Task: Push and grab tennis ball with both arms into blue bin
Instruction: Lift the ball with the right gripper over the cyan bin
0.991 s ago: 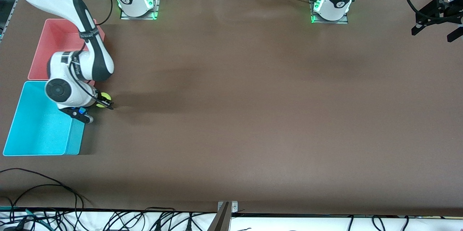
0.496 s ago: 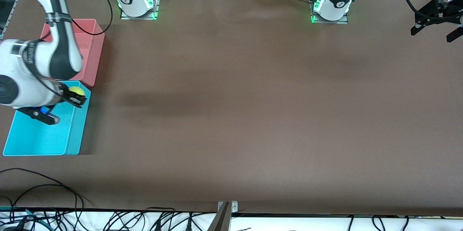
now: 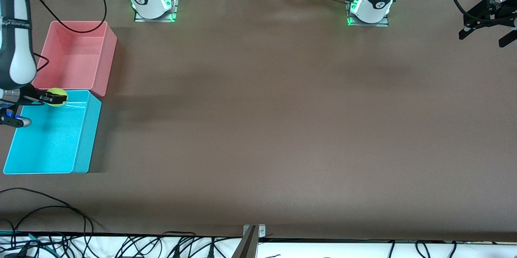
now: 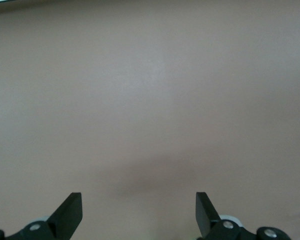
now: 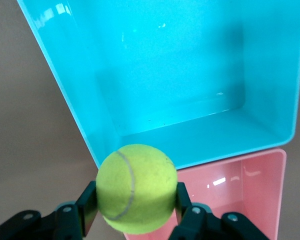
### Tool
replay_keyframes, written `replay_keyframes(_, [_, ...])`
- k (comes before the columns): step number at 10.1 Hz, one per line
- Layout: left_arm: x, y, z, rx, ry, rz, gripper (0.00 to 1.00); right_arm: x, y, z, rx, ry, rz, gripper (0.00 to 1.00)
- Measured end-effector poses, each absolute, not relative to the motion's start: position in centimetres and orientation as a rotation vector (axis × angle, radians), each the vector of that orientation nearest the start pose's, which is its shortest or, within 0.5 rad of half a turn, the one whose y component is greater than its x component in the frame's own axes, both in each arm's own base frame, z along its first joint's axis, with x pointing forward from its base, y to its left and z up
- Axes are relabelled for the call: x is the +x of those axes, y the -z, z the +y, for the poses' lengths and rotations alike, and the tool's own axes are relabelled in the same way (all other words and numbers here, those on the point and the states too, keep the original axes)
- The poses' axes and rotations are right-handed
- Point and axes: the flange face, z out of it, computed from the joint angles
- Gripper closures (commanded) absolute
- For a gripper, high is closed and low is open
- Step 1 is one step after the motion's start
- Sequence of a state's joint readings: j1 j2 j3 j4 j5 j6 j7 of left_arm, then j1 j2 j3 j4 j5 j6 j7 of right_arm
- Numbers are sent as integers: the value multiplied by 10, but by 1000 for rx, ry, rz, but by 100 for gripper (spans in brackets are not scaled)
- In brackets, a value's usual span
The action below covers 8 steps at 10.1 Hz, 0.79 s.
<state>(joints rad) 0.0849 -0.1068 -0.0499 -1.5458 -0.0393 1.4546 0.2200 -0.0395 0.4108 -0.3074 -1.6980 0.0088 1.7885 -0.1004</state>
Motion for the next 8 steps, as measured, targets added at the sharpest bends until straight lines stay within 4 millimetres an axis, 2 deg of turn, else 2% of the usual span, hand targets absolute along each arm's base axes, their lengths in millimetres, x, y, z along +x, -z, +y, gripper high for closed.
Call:
replay_keyframes(2, [508, -683, 12, -3159, 31, 300, 0, 587, -319, -197, -3062, -551, 125, 81])
replay_keyframes(4, [508, -683, 11, -3159, 31, 302, 0, 583, -290, -201, -3010, -604, -7, 82])
replay_keyframes(6, [508, -683, 11, -3159, 31, 302, 0, 574, -273, -223, -2959, -615, -124, 82])
replay_keyframes(8, [508, -683, 11, -3158, 31, 302, 0, 569, -254, -235, -2889, -589, -212, 79])
